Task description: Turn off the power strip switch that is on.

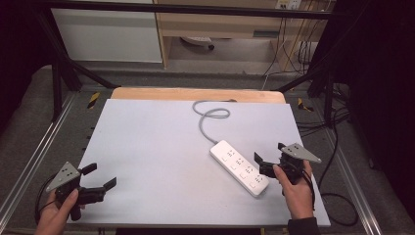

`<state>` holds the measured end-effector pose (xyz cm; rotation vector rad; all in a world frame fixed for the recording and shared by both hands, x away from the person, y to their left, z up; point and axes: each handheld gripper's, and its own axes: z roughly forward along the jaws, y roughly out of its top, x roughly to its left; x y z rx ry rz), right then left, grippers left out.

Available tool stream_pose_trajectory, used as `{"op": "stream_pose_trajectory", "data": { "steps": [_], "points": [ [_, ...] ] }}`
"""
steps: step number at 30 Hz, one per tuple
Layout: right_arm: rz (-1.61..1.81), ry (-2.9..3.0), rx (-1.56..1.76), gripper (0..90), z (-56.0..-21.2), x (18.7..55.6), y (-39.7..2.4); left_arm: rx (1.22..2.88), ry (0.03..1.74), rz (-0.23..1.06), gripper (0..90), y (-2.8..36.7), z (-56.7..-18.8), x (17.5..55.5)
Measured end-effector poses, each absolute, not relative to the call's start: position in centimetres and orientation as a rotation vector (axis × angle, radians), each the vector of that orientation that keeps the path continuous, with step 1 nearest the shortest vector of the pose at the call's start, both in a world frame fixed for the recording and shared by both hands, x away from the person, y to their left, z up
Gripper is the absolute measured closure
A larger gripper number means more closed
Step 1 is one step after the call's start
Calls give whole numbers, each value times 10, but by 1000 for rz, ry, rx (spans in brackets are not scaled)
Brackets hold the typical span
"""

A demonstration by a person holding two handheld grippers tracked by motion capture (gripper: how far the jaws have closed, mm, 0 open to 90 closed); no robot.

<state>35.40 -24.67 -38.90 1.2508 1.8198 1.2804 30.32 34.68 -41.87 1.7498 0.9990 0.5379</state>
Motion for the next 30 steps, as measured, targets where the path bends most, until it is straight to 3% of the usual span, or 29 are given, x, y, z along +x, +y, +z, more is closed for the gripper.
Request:
{"op": "stream_pose_trajectory", "data": {
  "steps": [30],
  "points": [
    [1227, 1772, 1327, 54, -399, 342, -291, 1752, 1000, 541, 47, 347, -419, 303]
  ]
}}
